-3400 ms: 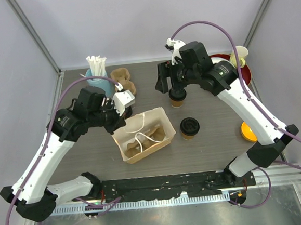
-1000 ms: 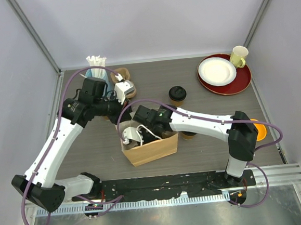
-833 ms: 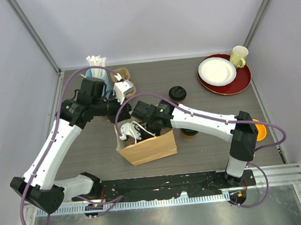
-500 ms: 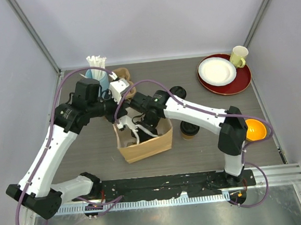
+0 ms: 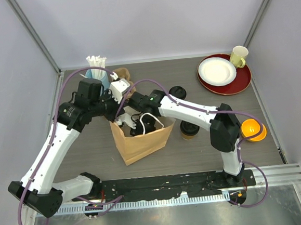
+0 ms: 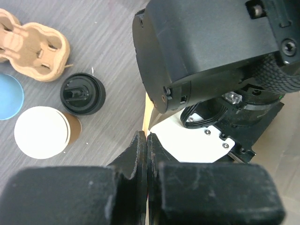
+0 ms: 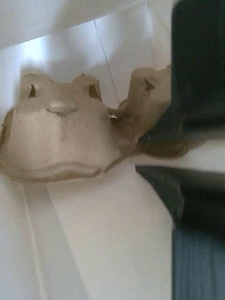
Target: Pack the takeout coffee
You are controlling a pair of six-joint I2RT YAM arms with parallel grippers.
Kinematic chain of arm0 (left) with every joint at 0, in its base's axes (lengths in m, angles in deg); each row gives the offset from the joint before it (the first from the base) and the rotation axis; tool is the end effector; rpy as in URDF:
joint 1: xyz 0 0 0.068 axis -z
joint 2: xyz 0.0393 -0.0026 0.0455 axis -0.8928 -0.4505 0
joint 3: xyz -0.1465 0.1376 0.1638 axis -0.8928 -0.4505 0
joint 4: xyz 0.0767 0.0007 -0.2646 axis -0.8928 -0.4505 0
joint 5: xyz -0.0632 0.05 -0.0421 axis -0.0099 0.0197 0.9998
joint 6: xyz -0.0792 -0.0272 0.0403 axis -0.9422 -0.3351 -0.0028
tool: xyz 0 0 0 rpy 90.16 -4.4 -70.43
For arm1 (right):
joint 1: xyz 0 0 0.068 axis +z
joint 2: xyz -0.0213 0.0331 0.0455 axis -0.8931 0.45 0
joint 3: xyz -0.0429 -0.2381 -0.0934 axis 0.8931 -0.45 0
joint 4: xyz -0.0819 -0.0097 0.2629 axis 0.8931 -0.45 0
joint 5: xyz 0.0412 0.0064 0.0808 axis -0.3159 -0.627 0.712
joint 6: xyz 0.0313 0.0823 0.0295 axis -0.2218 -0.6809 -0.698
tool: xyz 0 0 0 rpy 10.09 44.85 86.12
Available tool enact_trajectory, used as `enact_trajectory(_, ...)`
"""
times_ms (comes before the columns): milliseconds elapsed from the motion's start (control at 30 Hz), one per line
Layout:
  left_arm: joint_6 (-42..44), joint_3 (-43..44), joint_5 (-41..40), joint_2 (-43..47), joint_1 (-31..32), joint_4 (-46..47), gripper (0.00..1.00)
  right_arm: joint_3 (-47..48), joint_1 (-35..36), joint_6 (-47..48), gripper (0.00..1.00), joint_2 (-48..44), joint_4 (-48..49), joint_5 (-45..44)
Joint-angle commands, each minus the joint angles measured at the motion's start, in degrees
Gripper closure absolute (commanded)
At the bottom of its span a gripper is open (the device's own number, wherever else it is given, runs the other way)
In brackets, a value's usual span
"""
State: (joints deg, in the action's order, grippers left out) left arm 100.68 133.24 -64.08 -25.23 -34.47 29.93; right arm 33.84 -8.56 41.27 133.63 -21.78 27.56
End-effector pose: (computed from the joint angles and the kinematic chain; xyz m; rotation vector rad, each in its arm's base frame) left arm 0.2292 -0.1563 0.3561 0.9892 2.0639 -0.5087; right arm 0.1999 0.3627 0.2062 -1.9579 2.1800 0.9449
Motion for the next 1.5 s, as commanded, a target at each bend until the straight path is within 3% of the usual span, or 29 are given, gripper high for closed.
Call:
enact_trajectory(0, -1.7, 0.6, 9.4, 1.9, 2.8, 1.2, 1.0, 4.3, -1.8, -12.0, 0.61, 1.7, -0.2, -13.1)
enact_trajectory(333, -2.4, -0.3, 8.7, 1.8, 2.7, 0.1, 1.0, 12.0, 4.4, -15.1, 0.12, -3.7, -1.4, -22.9)
enact_trajectory(700, -2.3, -0.8, 9.1, 1.4, 2.8, -0.5, 1.0, 16.6, 6.0, -17.2, 0.1, -8.9, -1.4, -28.9)
enact_trajectory(867, -2.7, -0.8, 9.3, 1.3, 2.7, -1.1, 1.0, 11.2, 6.1, -16.8, 0.09, -14.1, 5.7, -29.8)
enact_trajectory(1100, -5.0, -0.3, 10.5, 0.9, 2.2, -1.4, 1.0, 1.5, 6.1, -15.7, 0.1, -21.9, 17.4, -24.5)
enact_trajectory(1467, -7.3, 0.1, 11.6, 0.8, 1.6, -1.3, 1.0, -0.5, 6.1, -20.4, 0.11, -24.0, 21.3, -25.5)
